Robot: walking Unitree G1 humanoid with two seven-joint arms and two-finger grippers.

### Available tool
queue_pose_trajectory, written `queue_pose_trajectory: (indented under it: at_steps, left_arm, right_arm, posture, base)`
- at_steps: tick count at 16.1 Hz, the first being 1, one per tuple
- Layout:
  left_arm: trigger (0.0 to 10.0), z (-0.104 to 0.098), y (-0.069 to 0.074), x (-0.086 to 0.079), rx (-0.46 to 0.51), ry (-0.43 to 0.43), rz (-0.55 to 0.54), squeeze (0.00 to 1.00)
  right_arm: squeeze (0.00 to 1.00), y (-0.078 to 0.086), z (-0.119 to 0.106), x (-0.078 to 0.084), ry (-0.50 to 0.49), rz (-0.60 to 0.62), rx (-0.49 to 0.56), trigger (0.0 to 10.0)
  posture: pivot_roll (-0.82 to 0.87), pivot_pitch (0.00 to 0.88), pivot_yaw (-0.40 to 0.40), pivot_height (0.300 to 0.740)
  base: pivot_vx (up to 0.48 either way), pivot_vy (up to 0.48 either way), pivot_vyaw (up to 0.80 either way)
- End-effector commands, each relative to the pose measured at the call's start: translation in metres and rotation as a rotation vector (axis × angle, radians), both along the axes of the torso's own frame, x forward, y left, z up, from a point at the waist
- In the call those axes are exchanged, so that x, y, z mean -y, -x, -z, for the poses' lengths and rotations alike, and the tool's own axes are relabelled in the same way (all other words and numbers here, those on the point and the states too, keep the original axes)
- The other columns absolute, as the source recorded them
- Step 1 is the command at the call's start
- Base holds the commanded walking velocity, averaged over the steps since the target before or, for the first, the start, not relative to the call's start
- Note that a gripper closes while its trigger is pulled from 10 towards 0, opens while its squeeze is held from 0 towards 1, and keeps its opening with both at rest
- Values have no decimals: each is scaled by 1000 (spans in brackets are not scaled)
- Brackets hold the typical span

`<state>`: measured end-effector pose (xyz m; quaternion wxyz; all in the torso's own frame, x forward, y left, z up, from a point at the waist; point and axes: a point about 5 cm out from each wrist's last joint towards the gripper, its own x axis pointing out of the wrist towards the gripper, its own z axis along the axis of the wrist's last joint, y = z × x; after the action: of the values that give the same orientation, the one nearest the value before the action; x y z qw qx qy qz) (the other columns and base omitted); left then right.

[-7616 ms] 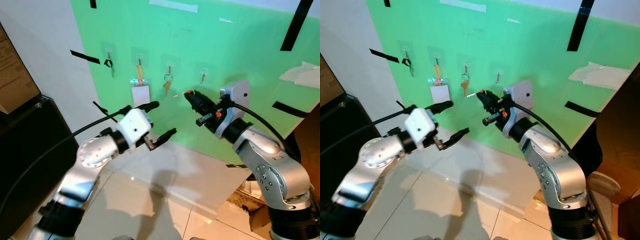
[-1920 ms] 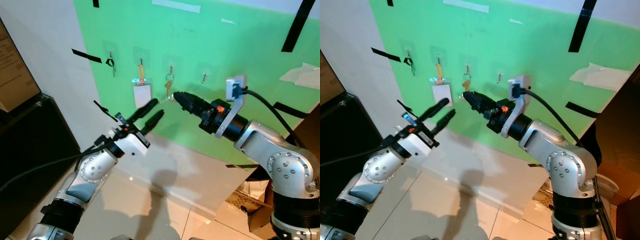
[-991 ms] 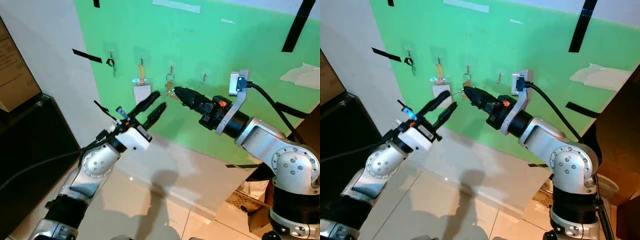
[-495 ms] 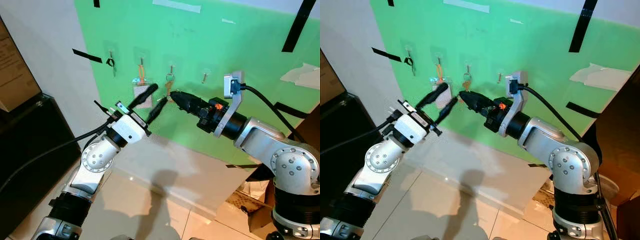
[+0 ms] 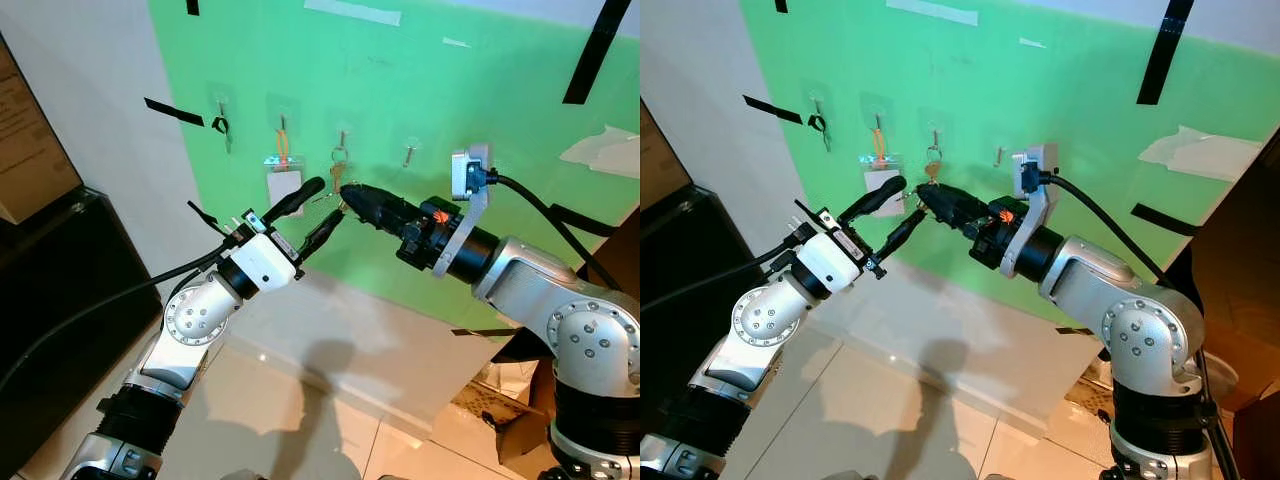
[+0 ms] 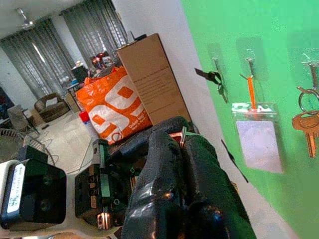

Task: Hang keys on a hook

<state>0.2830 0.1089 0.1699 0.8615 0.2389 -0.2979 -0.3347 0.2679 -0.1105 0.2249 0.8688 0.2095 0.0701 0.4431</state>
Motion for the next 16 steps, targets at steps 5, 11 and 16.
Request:
queue_pose_trajectory:
  at_steps: [5, 11, 16]
  left_arm:
    - [3294, -8, -6, 4, 20, 1, 14, 0]
    - [0, -10, -11, 4, 22, -3, 10, 0]
    - [0, -10, -12, 4, 25, 0, 10, 0]
  right_arm:
    - [0, 5, -2, -3, 4, -34, 19, 10000]
    - [0, 7, -2, -4, 7, -46, 19, 10000]
    - [0, 7, -2, -4, 5, -49, 21, 10000]
  posture:
    - [-132, 0, -11, 740]
    - [-136, 0, -9, 740]
    - [-136, 0, -11, 740]
  base:
    - [0, 0, 0]
    - [0, 0, 0]
    - [0, 0, 0]
